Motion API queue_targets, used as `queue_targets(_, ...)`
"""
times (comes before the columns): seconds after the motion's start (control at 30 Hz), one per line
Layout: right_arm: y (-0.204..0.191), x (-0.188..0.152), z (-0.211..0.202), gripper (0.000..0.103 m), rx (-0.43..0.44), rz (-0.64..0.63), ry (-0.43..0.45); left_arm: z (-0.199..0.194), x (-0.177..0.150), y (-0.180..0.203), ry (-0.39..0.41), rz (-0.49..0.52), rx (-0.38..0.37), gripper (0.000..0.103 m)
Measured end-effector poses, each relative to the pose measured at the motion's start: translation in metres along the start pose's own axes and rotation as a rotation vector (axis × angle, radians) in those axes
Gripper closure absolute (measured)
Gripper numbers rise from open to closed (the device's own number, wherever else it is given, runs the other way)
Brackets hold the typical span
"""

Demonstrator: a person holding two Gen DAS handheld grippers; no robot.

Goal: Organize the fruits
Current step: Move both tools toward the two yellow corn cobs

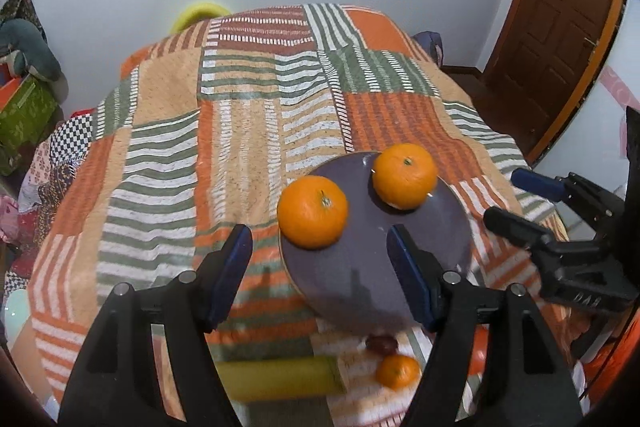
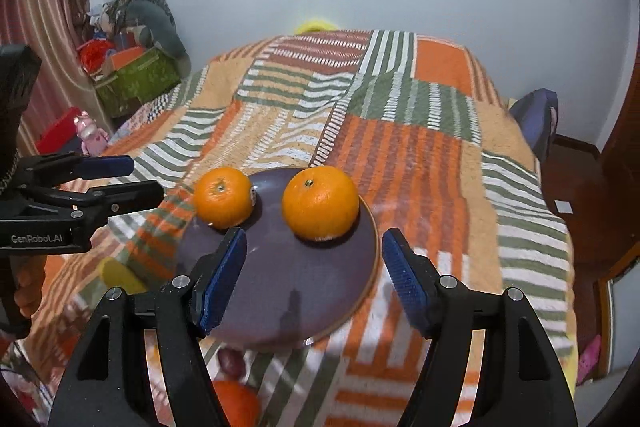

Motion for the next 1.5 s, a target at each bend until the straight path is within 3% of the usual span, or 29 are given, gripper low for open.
queue_targets(0.13,0.005,-0.009,-0.025,0.032,-0.02,0.003,0.013,-0.024,-0.014,0.015,0.001,0.033,0.003,0.032)
queue_targets(0.23,0.008,-0.02,-0.042,0.032,-0.045,-0.003,0.019,-0.041,-0.028,0.024,0.005,0.045,0.004,0.025)
queue_targets(0.5,0.019,-0.072,-0.068,0.032,-0.06,0.066,-0.041,-0.06,-0.072,0.045,-0.035,0.053,-0.01,0.023)
queue_targets(0.7,0.025,-0.111,-0.07,0.032,-0.084,0.076,-0.111,-0.04,-0.109,0.06,-0.127,0.059,-0.046,0.023)
queue_targets(0.97,0.023,-0.159,-0.061,0.032,-0.084,0.078,-0.21,0.004,-0.14,0.088,-0.252,0.139,-0.082,0.023)
queue_targets(1.2,0.008,-0.17,-0.055,0.032,-0.045,0.07,-0.238,0.026,-0.156,0.104,-0.326,0.22,-0.091,0.023)
queue_targets(1.5,0.01,-0.169,-0.047,0.031,-0.042,0.073,-0.237,0.027,-0.157,0.1,-0.334,0.231,-0.1,0.023)
Point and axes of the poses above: each gripper's, at about its wrist camera, not at the fingertips, and z roughly the way its jaws point, y to its right, x to its top, the point moved 8 cm from there along z, roughly the way its jaws point, and after that the axes turned 15 degrees about -x, right-handed, at the moved point
